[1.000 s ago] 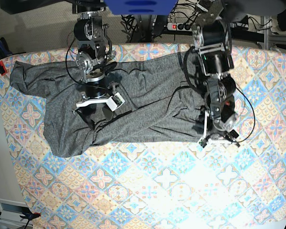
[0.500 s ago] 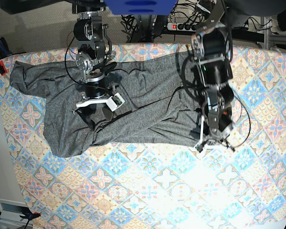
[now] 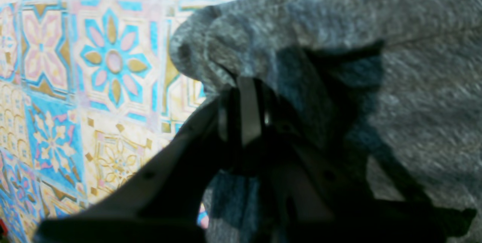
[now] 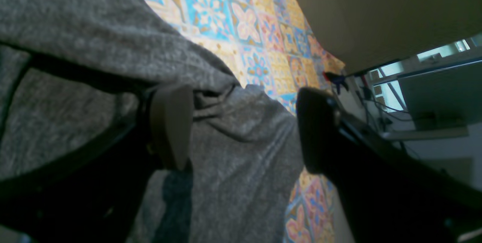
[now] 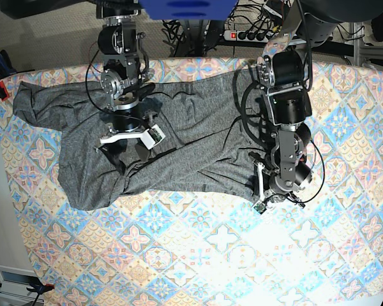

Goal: Layout the t-shirt on the table in an organized manner, then fold the t-shirt properly

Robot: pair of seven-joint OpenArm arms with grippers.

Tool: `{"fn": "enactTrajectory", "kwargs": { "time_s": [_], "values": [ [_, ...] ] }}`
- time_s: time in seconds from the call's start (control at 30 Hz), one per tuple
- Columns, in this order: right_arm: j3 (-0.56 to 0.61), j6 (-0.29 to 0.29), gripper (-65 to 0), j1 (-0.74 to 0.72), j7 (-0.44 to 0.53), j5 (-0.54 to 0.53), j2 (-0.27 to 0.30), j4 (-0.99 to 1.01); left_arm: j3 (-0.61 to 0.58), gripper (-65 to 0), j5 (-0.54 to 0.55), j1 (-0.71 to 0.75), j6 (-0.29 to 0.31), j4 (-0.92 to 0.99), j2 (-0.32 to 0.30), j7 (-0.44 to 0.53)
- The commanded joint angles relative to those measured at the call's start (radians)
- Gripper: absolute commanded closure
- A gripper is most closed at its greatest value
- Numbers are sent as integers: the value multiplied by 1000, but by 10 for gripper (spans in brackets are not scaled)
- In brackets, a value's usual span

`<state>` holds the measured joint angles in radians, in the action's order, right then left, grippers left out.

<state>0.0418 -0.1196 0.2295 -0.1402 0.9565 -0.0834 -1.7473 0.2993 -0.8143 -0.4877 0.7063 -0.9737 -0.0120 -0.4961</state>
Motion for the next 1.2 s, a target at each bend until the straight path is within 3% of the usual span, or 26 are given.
{"fn": "enactTrajectory", "kwargs": {
  "time_s": [0.0,0.3,0.57,0.67,0.97,1.17],
  "values": [
    [0,18,-416,-11,20,-3,-3,-24,1,-41,23,-26,-8,-41,-9,10],
    [-1,18,-416,-14,20,-3,-3,-18,114,-41,164,14,-8,-299,1,1],
    [-44,19,-416,-15,20,-3,-3,-23,111,-41,184,128,-8,-523,50,27],
    [-73,19,-416,-15,20,-3,-5,-21,116,-41,178,133,-8,-532,53,80],
    [-75,19,-416,-17,20,-3,-5,-21,119,-42,171,134,-8,-509,47,83],
    [-75,19,-416,-11,20,-3,-5,-24,119,-153,171,148,-8,-449,30,83]
  ]
}}
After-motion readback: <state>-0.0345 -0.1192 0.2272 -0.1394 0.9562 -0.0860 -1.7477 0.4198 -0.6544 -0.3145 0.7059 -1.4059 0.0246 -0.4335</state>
